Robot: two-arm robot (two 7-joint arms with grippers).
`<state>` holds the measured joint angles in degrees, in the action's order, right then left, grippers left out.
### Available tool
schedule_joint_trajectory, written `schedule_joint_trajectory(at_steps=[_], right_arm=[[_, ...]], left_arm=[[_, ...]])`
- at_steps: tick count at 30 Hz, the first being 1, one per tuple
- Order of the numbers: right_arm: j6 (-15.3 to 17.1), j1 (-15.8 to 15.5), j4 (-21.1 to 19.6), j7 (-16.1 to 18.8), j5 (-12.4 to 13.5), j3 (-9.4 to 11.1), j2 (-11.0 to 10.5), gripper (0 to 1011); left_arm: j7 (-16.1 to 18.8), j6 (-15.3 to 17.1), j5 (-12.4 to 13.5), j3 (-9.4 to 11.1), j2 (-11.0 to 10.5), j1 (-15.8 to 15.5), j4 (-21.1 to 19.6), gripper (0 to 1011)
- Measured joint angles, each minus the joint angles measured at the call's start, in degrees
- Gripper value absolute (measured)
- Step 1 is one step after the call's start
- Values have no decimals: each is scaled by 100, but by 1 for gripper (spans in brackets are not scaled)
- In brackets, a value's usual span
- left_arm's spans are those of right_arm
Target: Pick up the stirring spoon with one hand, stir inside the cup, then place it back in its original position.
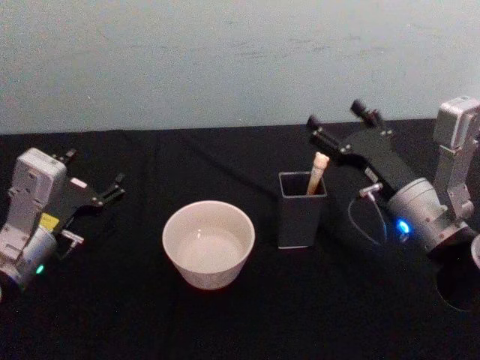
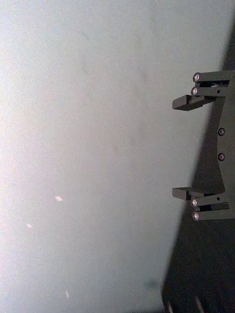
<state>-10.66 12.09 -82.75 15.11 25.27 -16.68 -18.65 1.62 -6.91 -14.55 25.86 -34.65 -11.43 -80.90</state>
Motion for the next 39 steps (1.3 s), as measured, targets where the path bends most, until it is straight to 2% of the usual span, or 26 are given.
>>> schedule_joint_trajectory(at_steps=[2,5,8,13,16,19,25,34,39], right_arm=[[-267,-12,-4,-372,-378,53,84,1002],[-408,-29,-2,-833,-789,140,192,1002],[-372,-53,23,-1179,-1041,223,278,1002],[-144,-88,105,-1506,-1286,312,363,1002],[129,-126,193,-1641,-1316,389,434,1002],[462,-173,319,-1703,-1237,503,524,1002],[768,-234,536,-1689,-1154,604,611,1002],[970,-194,821,-1531,-1104,731,725,1002],[988,-181,845,-1503,-1102,745,734,1002]], left_arm=[[0,0,0,0,0,0,0,1001],[0,0,0,0,0,0,0,1001],[0,0,0,0,0,0,0,1001],[0,0,0,0,0,0,0,1001],[0,0,0,0,0,0,0,1001],[0,0,0,0,0,0,0,1001],[0,0,0,0,0,0,0,1001],[0,0,0,0,0,0,0,1001],[0,0,0,0,0,0,0,1001]])
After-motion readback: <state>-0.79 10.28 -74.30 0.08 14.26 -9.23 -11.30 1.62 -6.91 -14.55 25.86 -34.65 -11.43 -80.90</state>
